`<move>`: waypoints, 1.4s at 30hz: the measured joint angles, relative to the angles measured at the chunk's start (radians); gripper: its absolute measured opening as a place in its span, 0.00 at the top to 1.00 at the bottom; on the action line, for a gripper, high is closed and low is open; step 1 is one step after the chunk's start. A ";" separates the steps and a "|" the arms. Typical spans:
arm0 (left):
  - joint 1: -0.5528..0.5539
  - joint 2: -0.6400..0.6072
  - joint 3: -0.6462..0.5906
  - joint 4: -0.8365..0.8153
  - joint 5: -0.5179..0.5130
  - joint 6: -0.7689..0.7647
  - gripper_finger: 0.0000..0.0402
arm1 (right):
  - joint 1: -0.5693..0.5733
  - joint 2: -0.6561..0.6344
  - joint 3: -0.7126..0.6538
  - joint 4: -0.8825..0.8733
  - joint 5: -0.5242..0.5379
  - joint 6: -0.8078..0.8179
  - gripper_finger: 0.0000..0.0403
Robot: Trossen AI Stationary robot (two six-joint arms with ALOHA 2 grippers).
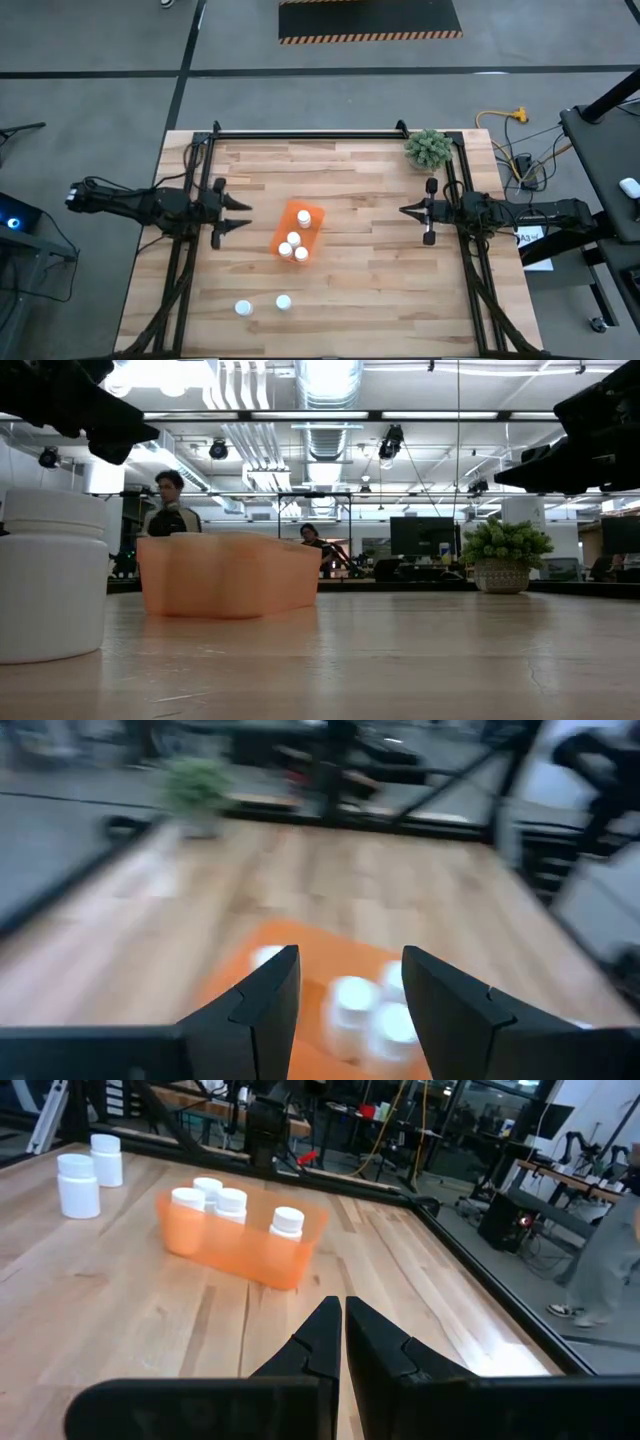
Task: Pick and place pill bottles into a basket
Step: Put the left white medicine bottle into the orange bin
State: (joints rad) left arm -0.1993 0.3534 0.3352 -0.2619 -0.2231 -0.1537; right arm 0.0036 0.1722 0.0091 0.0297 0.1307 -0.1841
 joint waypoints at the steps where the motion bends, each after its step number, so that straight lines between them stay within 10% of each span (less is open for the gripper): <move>1: 0.000 0.012 0.000 0.013 0.049 -0.010 0.60 | 0.000 0.000 0.000 0.000 0.000 0.000 0.98; 11: -0.003 0.185 0.001 0.291 0.619 -0.112 0.60 | 0.000 0.000 0.000 0.001 0.000 0.000 0.98; 20: -0.060 0.455 0.029 0.253 0.991 -0.537 0.60 | 0.000 0.000 0.000 0.001 0.000 0.000 0.98; 42: -0.213 0.685 0.279 -0.019 1.029 -1.088 0.60 | 0.000 0.000 0.000 0.002 0.000 0.000 0.98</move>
State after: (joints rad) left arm -0.4122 1.0381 0.6139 -0.2808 0.8064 -1.2413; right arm 0.0036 0.1726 0.0093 0.0322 0.1305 -0.1839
